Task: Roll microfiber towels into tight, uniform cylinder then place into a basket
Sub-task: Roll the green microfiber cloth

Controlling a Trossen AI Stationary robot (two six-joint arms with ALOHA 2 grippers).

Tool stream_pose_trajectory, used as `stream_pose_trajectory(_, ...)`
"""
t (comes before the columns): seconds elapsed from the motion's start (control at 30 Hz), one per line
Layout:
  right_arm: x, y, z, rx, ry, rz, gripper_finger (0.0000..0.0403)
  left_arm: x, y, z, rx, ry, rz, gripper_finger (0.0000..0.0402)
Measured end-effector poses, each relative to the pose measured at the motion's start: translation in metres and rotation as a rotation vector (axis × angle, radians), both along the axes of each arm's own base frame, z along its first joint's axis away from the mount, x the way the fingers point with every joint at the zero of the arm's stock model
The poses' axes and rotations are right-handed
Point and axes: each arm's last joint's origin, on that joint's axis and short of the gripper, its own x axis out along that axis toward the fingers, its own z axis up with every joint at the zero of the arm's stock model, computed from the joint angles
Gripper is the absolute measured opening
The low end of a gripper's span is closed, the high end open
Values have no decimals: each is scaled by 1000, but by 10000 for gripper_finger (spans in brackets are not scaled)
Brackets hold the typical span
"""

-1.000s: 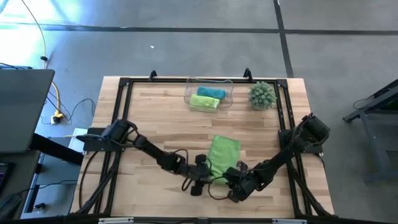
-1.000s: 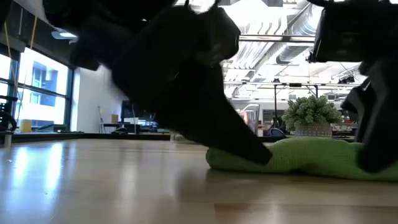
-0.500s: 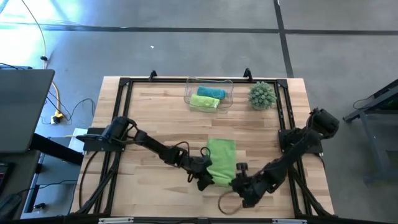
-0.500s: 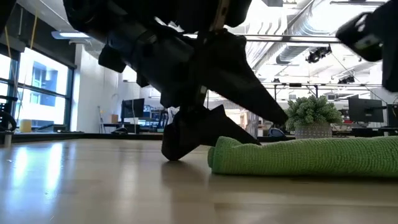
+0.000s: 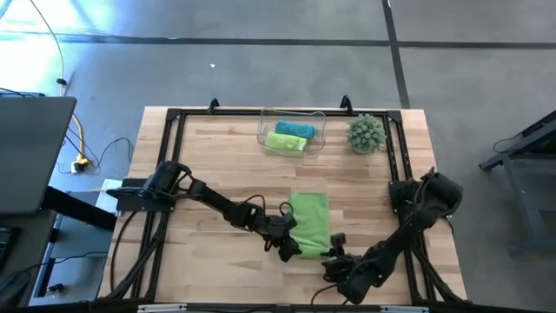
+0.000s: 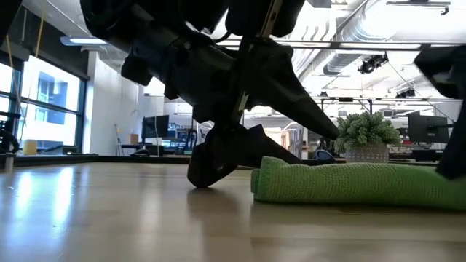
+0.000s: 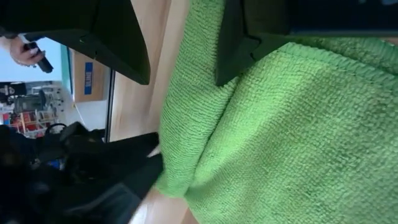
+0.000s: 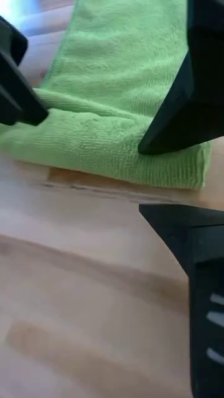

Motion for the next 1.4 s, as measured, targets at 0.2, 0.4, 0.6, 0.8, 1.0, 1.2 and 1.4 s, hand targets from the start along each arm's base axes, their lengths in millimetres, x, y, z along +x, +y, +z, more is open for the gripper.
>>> stream_pose_trajectory(0.2, 8, -7, -2, 40, 29, -36, 174, 0, 0, 0, -13, 5, 7, 172)
stream_pose_trajectory(0.4, 8, -7, 6, 57, 39, -31, 207, 0, 0, 0, -37, 14, 18, 172)
stream_pose_trajectory(0.6, 10, -6, 21, -23, 95, -18, 208, 0, 0, 0, -46, 18, 21, 172)
stream_pose_trajectory(0.8, 4, -20, 5, -6, 111, -113, 208, 0, 0, 0, -48, 18, 18, 172)
stream_pose_trajectory(1.0, 2, -26, -2, 59, 80, -185, 194, 0, 0, 1, -52, 18, 20, 172)
stream_pose_trajectory(1.2, 2, -23, -3, 126, 72, -202, 101, 0, -1, 2, -61, 17, 26, 172)
stream_pose_trajectory(1.4, 0, -24, -4, 230, 107, -321, 13, 0, -1, 3, -30, -21, -9, 172)
